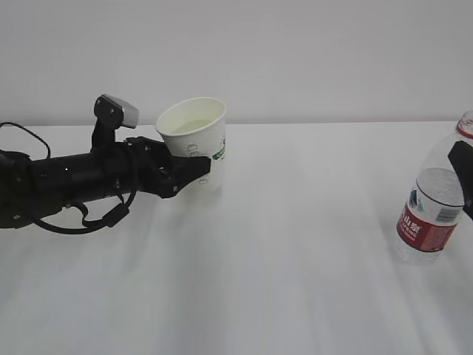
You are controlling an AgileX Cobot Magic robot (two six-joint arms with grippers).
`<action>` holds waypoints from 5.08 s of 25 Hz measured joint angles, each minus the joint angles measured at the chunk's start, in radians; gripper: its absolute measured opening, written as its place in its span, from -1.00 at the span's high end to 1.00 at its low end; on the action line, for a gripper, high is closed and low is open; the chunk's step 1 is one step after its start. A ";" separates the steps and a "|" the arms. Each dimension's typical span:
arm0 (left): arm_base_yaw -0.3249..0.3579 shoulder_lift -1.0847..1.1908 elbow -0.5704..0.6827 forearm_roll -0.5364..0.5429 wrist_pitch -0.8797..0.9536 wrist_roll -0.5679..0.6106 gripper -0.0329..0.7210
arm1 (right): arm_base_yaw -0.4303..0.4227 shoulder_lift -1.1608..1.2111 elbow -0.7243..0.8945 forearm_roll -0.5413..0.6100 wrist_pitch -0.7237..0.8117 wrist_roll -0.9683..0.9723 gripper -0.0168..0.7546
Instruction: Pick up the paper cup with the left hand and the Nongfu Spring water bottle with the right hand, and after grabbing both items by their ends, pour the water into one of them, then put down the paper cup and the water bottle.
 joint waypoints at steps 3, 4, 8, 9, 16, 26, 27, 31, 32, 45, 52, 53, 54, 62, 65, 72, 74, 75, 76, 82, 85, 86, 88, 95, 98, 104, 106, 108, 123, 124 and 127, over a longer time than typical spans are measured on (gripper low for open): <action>0.031 0.000 0.011 -0.001 -0.002 0.001 -0.36 | 0.000 0.000 0.000 0.002 0.000 0.000 -0.54; 0.039 0.000 0.013 -0.001 -0.002 0.001 -0.36 | 0.000 0.000 0.000 0.002 0.000 0.000 -0.54; 0.074 0.000 0.013 -0.004 -0.008 0.001 -0.36 | 0.000 0.000 -0.002 0.012 0.000 0.000 -0.54; 0.083 0.000 0.015 -0.004 -0.010 0.001 -0.36 | 0.000 0.000 -0.002 0.016 0.000 0.000 -0.54; 0.134 0.000 0.017 -0.004 -0.019 0.001 -0.36 | 0.000 0.000 -0.002 0.026 0.000 0.001 -0.54; 0.192 0.000 0.076 -0.034 -0.025 0.029 -0.36 | 0.000 0.000 -0.002 0.054 0.000 0.001 -0.54; 0.196 0.000 0.083 -0.047 -0.027 0.039 -0.35 | 0.000 0.000 -0.002 0.054 0.000 0.001 -0.54; 0.209 0.000 0.114 -0.097 -0.053 0.065 -0.34 | 0.000 0.000 -0.002 0.054 0.000 0.001 -0.54; 0.211 0.000 0.121 -0.107 -0.060 0.078 -0.34 | 0.000 0.000 -0.002 0.054 0.000 0.001 -0.54; 0.211 -0.010 0.229 -0.338 -0.118 0.212 -0.34 | 0.000 0.000 -0.002 0.054 0.000 0.002 -0.54; 0.213 -0.010 0.256 -0.388 -0.123 0.238 -0.34 | 0.000 0.000 -0.002 0.063 0.000 0.002 -0.54; 0.213 -0.010 0.264 -0.398 -0.123 0.241 -0.34 | 0.000 0.000 -0.002 0.063 0.000 0.002 -0.54; 0.213 -0.010 0.271 -0.411 -0.123 0.243 -0.34 | 0.000 0.000 -0.002 0.063 0.000 0.002 -0.54; 0.213 -0.033 0.304 -0.442 -0.123 0.247 -0.34 | 0.000 0.000 -0.002 0.076 0.000 0.002 -0.54; 0.213 -0.033 0.306 -0.445 -0.123 0.247 -0.34 | 0.000 0.000 -0.002 0.077 0.000 0.002 -0.54; 0.213 -0.038 0.366 -0.492 -0.125 0.292 -0.34 | 0.000 0.000 -0.002 0.078 0.000 0.002 -0.54; 0.213 -0.038 0.385 -0.513 -0.125 0.311 -0.34 | 0.000 0.000 -0.002 0.078 0.000 0.002 -0.54; 0.213 -0.038 0.393 -0.523 -0.125 0.316 -0.34 | 0.000 0.000 -0.002 0.078 0.000 0.001 -0.54; 0.213 -0.038 0.397 -0.537 -0.125 0.322 -0.34 | 0.000 0.000 -0.002 0.078 0.000 0.001 -0.54; 0.213 -0.039 0.409 -0.609 -0.125 0.338 -0.33 | 0.000 0.000 -0.002 0.081 0.000 0.001 -0.54; 0.213 -0.039 0.409 -0.618 -0.125 0.340 -0.33 | 0.000 0.000 -0.002 0.081 0.000 0.001 -0.54; 0.213 -0.039 0.409 -0.618 -0.125 0.340 -0.33 | 0.000 0.000 -0.002 0.081 0.000 0.001 -0.54; 0.213 -0.039 0.409 -0.618 -0.125 0.340 -0.33 | 0.000 0.000 -0.002 0.081 0.000 0.001 -0.54; 0.213 -0.039 0.409 -0.618 -0.125 0.340 -0.32 | 0.000 0.000 -0.002 0.081 0.000 0.001 -0.54; 0.213 -0.039 0.409 -0.618 -0.125 0.341 -0.32 | 0.000 0.000 -0.002 0.081 0.000 -0.001 -0.54; 0.213 -0.039 0.409 -0.618 -0.125 0.341 -0.32 | 0.000 0.000 -0.002 0.081 0.000 -0.001 -0.54; 0.213 -0.039 0.409 -0.618 -0.125 0.341 -0.32 | 0.000 0.000 -0.002 0.081 0.000 -0.001 -0.54; 0.213 -0.039 0.409 -0.618 -0.125 0.341 -0.32 | 0.000 0.000 -0.002 0.081 0.000 -0.001 -0.54; 0.213 -0.044 0.434 -0.621 -0.138 0.343 -0.45 | 0.000 0.000 -0.002 0.081 0.000 -0.001 -0.54; 0.213 -0.044 0.434 -0.621 -0.138 0.343 -0.47 | 0.000 0.000 -0.002 0.081 0.000 -0.001 -0.54; 0.213 -0.044 0.437 -0.623 -0.142 0.345 -0.56 | 0.000 0.000 -0.002 0.081 0.000 -0.001 -0.54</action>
